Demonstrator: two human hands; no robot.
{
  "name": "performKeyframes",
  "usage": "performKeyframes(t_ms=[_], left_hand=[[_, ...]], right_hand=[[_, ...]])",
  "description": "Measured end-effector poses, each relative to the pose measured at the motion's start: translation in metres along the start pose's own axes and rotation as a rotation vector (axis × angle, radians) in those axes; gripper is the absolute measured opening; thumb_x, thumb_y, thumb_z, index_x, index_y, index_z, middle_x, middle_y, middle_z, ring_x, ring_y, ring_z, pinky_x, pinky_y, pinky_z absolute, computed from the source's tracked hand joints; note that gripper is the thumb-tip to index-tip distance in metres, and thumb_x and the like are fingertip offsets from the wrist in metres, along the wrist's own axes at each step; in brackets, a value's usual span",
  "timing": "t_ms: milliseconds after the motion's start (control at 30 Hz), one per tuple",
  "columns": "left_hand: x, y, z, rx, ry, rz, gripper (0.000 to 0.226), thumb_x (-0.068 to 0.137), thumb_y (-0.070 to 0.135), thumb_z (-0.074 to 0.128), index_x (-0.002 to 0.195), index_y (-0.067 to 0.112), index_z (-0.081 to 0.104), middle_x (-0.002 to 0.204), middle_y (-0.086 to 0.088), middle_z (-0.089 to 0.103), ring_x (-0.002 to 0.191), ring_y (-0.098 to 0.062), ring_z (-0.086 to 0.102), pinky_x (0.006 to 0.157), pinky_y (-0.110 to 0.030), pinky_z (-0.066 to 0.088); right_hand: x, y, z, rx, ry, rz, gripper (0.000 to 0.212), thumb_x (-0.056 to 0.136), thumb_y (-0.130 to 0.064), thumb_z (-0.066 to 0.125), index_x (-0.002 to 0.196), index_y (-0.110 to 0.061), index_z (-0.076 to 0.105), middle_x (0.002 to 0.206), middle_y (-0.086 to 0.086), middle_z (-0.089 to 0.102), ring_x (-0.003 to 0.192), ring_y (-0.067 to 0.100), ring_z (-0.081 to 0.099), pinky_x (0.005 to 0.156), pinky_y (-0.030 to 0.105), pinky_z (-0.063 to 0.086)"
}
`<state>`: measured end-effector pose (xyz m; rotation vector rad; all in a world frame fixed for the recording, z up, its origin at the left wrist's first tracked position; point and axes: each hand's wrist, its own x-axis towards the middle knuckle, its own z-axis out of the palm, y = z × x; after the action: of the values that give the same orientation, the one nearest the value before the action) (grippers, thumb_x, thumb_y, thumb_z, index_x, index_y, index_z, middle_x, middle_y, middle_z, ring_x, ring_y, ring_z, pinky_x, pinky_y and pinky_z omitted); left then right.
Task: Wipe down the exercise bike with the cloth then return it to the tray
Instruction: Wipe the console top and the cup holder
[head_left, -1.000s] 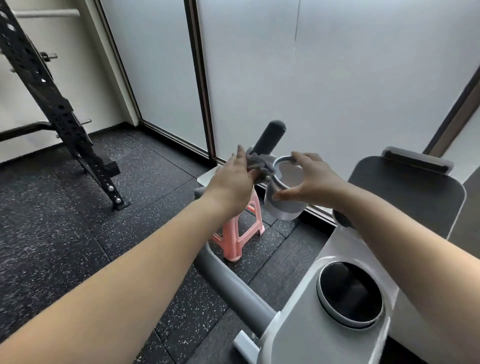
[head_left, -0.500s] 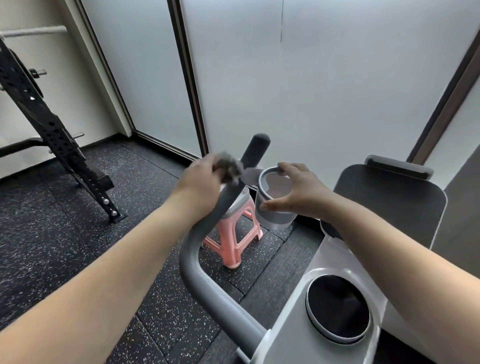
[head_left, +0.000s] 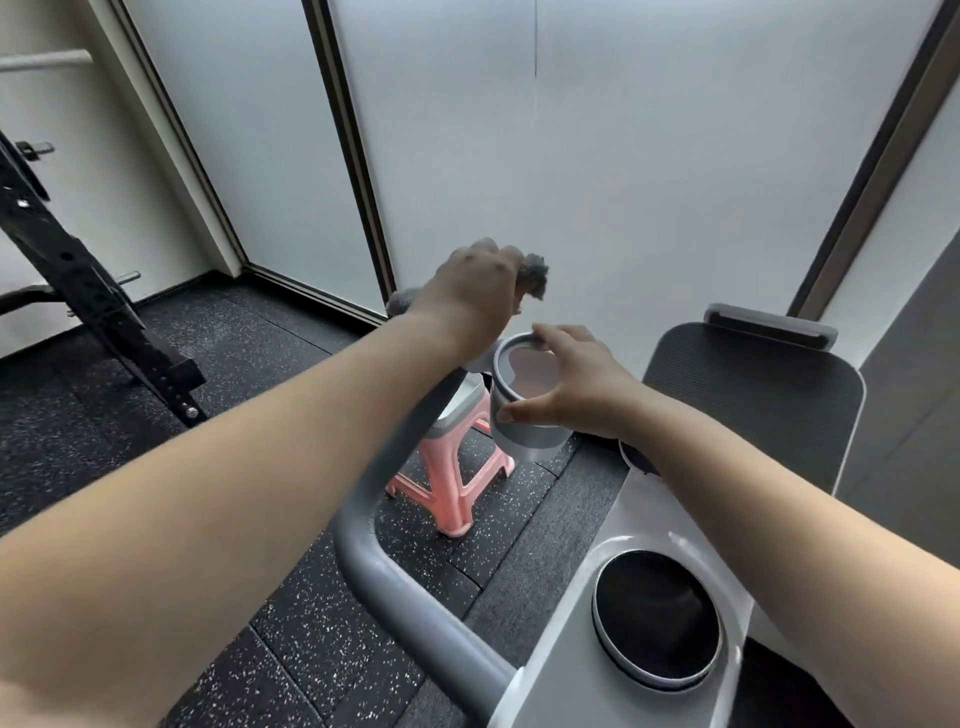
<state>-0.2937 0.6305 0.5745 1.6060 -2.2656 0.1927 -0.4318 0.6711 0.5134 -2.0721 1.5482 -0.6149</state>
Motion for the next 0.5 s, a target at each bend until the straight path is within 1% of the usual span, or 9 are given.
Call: performKeyframes(t_ms=[100, 133, 167, 200, 267, 333, 367, 433, 500], left_hand=[[0.003, -0.004, -0.011, -0.337, -0.109, -0.077, 0.021, 0.094, 0.027, 0.052, 0.103, 0.012, 0.061, 0.097, -0.010, 0.067, 0.079, -0.015, 0.064, 0.065, -0.013, 0.046], [0.002, -0.007, -0.013, -0.445, -0.114, -0.103, 0.021, 0.094, 0.029, 0.051, 0.100, 0.013, 0.062, 0.092, -0.009, 0.069, 0.071, -0.012, 0.064, 0.061, -0.012, 0.047], [0.002, -0.013, -0.014, -0.576, -0.065, -0.152, 0.024, 0.093, 0.033, 0.051, 0.098, 0.014, 0.064, 0.090, -0.010, 0.069, 0.069, -0.015, 0.064, 0.065, -0.019, 0.050], [0.000, -0.020, -0.015, -0.718, 0.035, -0.226, 0.029, 0.090, 0.039, 0.051, 0.096, 0.014, 0.064, 0.089, -0.012, 0.069, 0.071, -0.022, 0.065, 0.070, -0.029, 0.053], [-0.007, -0.033, -0.015, -1.010, 0.193, -0.382, 0.042, 0.086, 0.053, 0.047, 0.095, 0.015, 0.062, 0.086, -0.012, 0.070, 0.073, -0.027, 0.067, 0.072, -0.037, 0.056], [-0.017, -0.028, -0.003, -1.211, 0.156, -0.360, 0.042, 0.097, 0.048, 0.035, 0.098, 0.012, 0.056, 0.073, -0.005, 0.068, 0.055, -0.011, 0.064, 0.054, -0.023, 0.053], [-0.022, -0.020, 0.005, -1.195, 0.104, -0.314, 0.038, 0.100, 0.039, 0.031, 0.104, 0.010, 0.055, 0.074, -0.004, 0.067, 0.054, -0.006, 0.062, 0.052, -0.018, 0.050], [-0.028, -0.012, 0.019, -0.801, 0.098, -0.263, 0.037, 0.100, 0.032, 0.037, 0.132, 0.017, 0.049, 0.105, -0.012, 0.067, 0.087, -0.014, 0.067, 0.078, -0.028, 0.054], [-0.035, -0.013, 0.023, -0.444, 0.159, -0.234, 0.048, 0.098, 0.027, 0.041, 0.145, 0.025, 0.031, 0.128, -0.014, 0.057, 0.114, -0.027, 0.056, 0.097, -0.035, 0.044]], right_hand=[[-0.002, -0.001, -0.002, -0.004, -0.001, 0.001, 0.111, 0.056, -0.054, 0.081, 0.147, -0.020, 0.027, 0.146, 0.001, 0.033, 0.137, 0.022, 0.029, 0.112, 0.033, 0.026], [-0.002, -0.001, -0.003, -0.003, -0.002, 0.001, 0.111, 0.057, -0.054, 0.081, 0.147, -0.020, 0.027, 0.147, 0.001, 0.032, 0.137, 0.022, 0.029, 0.112, 0.032, 0.026], [-0.002, -0.001, -0.003, -0.001, -0.003, 0.003, 0.110, 0.057, -0.053, 0.081, 0.147, -0.021, 0.027, 0.147, 0.001, 0.032, 0.137, 0.021, 0.028, 0.112, 0.032, 0.026], [-0.002, -0.002, -0.003, 0.003, -0.004, 0.005, 0.110, 0.057, -0.053, 0.081, 0.147, -0.021, 0.027, 0.147, 0.001, 0.032, 0.137, 0.021, 0.028, 0.112, 0.031, 0.025], [-0.002, -0.001, -0.002, 0.005, -0.003, 0.010, 0.109, 0.057, -0.052, 0.081, 0.147, -0.021, 0.028, 0.148, 0.001, 0.031, 0.138, 0.021, 0.027, 0.112, 0.031, 0.025], [-0.002, -0.001, -0.001, -0.002, 0.000, 0.012, 0.109, 0.057, -0.053, 0.081, 0.147, -0.021, 0.028, 0.148, 0.001, 0.031, 0.138, 0.021, 0.027, 0.114, 0.032, 0.025], [-0.001, -0.001, -0.001, -0.006, 0.000, 0.014, 0.110, 0.057, -0.053, 0.081, 0.147, -0.021, 0.028, 0.148, 0.001, 0.031, 0.138, 0.022, 0.027, 0.114, 0.032, 0.025], [-0.001, 0.000, -0.001, -0.007, -0.002, 0.017, 0.110, 0.057, -0.054, 0.081, 0.147, -0.021, 0.027, 0.148, 0.001, 0.031, 0.138, 0.022, 0.027, 0.115, 0.033, 0.026], [0.000, 0.000, -0.001, -0.001, -0.001, 0.020, 0.111, 0.056, -0.054, 0.081, 0.148, -0.020, 0.027, 0.148, 0.001, 0.031, 0.139, 0.021, 0.026, 0.115, 0.033, 0.025]])
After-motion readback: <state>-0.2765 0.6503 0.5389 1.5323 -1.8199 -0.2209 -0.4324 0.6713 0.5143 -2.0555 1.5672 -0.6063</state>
